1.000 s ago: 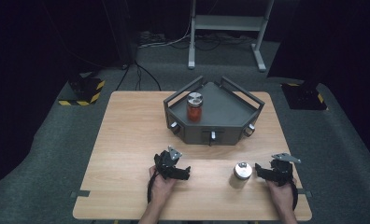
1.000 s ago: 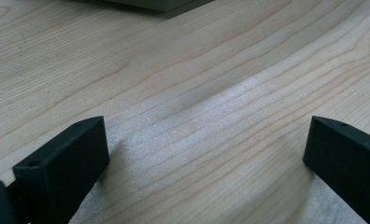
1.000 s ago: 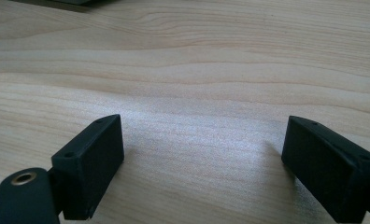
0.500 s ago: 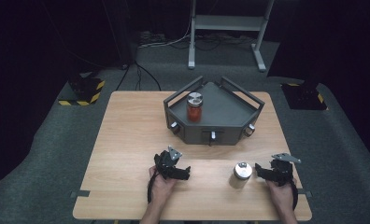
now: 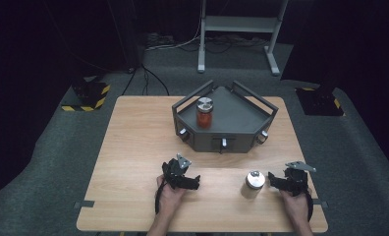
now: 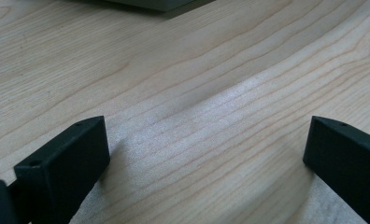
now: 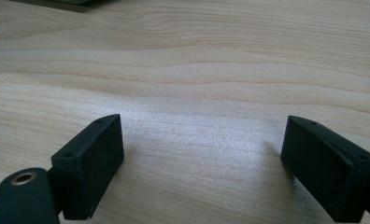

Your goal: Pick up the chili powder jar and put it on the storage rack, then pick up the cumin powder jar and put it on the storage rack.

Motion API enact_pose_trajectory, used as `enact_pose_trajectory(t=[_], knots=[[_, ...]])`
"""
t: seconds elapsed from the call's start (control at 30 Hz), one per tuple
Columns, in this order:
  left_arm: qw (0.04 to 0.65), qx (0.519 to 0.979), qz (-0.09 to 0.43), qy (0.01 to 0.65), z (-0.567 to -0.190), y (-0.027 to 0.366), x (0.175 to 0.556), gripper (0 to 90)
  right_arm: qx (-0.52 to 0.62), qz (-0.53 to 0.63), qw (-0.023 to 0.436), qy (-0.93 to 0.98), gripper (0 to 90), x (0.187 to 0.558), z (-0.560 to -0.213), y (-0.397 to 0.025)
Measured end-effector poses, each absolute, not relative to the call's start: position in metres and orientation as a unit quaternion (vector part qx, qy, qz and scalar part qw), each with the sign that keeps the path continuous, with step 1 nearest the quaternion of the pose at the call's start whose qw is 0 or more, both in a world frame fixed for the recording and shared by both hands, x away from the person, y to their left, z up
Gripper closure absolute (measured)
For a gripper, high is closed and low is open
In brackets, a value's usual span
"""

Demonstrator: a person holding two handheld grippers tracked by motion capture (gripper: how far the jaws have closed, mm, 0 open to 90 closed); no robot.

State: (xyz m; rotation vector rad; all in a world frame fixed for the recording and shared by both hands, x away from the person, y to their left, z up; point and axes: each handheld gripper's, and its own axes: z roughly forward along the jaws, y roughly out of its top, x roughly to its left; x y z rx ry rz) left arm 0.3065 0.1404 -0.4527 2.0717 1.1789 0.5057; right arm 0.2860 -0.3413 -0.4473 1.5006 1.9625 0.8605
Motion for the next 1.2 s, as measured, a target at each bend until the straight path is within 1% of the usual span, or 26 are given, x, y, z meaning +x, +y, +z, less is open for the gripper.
enact_pose_trajectory(t=[0.57, 0.83, 1.2], knots=[[0.345, 0.798, 0.195, 0.454, -0.453, 0.140, 0.306, 0.5, 0.554, 0.316, 0.259, 0.725, 11.6, 0.287, -0.447, -0.341], [0.345, 0.798, 0.195, 0.454, -0.453, 0.140, 0.307, 0.5, 0.544, 0.318, 0.247, 0.736, 10.0, 0.291, -0.444, -0.348], [0.345, 0.798, 0.195, 0.454, -0.453, 0.140, 0.307, 0.5, 0.517, 0.357, 0.244, 0.739, 10.0, 0.268, -0.439, -0.363]])
